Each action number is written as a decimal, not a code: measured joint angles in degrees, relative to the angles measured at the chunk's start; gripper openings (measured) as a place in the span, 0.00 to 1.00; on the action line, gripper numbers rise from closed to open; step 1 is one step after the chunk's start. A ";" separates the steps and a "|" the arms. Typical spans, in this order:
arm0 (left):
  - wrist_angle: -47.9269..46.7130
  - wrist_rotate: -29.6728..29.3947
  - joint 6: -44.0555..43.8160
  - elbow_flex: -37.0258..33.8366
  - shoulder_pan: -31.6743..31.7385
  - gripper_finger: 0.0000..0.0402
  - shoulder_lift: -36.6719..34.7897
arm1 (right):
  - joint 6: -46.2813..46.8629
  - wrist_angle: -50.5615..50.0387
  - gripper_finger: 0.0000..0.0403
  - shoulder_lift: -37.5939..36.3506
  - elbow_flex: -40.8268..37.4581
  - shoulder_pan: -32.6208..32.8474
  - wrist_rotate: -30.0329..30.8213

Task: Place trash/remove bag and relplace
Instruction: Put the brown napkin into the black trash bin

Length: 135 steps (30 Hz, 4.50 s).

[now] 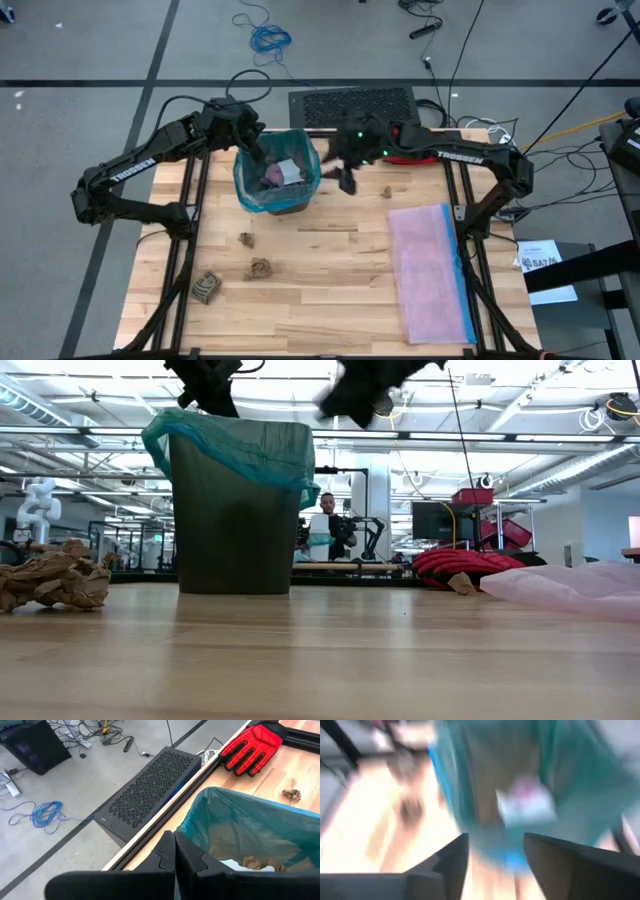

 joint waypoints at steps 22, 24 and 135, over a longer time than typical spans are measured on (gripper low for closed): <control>-2.49 -1.07 1.29 0.00 0.00 0.00 -0.02 | 17.73 -13.33 0.26 -4.36 -32.59 -2.74 19.29; -2.49 -1.07 1.17 0.00 0.00 0.00 -0.02 | 17.57 -11.66 0.33 -4.36 -34.51 -3.31 19.26; -16.50 -0.70 -6.69 0.04 -18.66 0.00 -2.84 | -2.01 -9.94 0.03 -5.40 -5.60 5.99 24.58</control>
